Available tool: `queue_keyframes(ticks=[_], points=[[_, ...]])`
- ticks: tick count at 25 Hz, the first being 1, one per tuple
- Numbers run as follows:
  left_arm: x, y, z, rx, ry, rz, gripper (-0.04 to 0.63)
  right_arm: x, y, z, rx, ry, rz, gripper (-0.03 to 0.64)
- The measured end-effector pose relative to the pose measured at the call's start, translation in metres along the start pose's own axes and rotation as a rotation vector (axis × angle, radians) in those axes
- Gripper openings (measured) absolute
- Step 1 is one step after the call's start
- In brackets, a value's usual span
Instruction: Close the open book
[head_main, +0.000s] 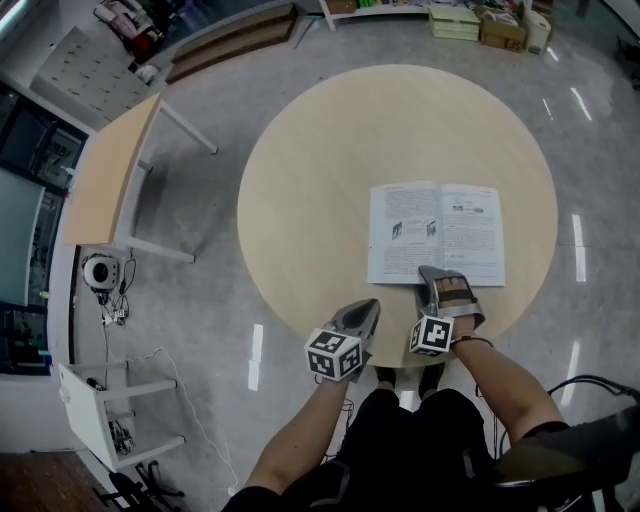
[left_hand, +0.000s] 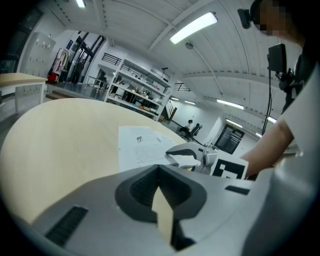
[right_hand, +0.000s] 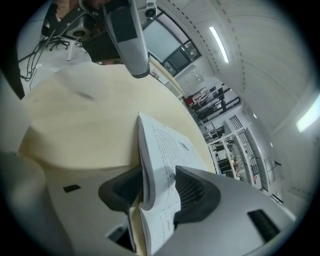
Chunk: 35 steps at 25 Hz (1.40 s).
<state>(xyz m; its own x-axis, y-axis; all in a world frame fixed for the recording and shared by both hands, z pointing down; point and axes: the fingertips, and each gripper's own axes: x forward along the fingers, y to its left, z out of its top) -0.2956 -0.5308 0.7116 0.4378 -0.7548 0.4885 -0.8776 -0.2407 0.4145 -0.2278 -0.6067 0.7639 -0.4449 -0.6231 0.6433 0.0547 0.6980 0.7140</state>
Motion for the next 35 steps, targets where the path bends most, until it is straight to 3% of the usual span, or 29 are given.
queue_keyframes(ticks=[6,15,26,31,35], points=[[0.002,-0.004,-0.005,0.003,0.011,-0.010,-0.003,0.004,0.002,0.004,-0.055,-0.027,-0.029,0.153],[-0.006,-0.001,-0.003,0.000,0.012,-0.013,-0.003,-0.011,-0.010,0.009,0.140,-0.063,-0.060,0.078],[-0.005,-0.010,0.021,0.012,-0.018,-0.047,-0.003,-0.041,-0.033,-0.031,0.790,-0.144,-0.043,0.050],[-0.005,-0.021,0.029,0.026,-0.017,-0.061,-0.003,-0.056,-0.029,-0.055,1.016,-0.146,-0.034,0.037],[-0.004,-0.033,0.032,0.035,-0.015,-0.083,-0.003,-0.066,-0.025,-0.074,1.307,-0.162,-0.022,0.028]])
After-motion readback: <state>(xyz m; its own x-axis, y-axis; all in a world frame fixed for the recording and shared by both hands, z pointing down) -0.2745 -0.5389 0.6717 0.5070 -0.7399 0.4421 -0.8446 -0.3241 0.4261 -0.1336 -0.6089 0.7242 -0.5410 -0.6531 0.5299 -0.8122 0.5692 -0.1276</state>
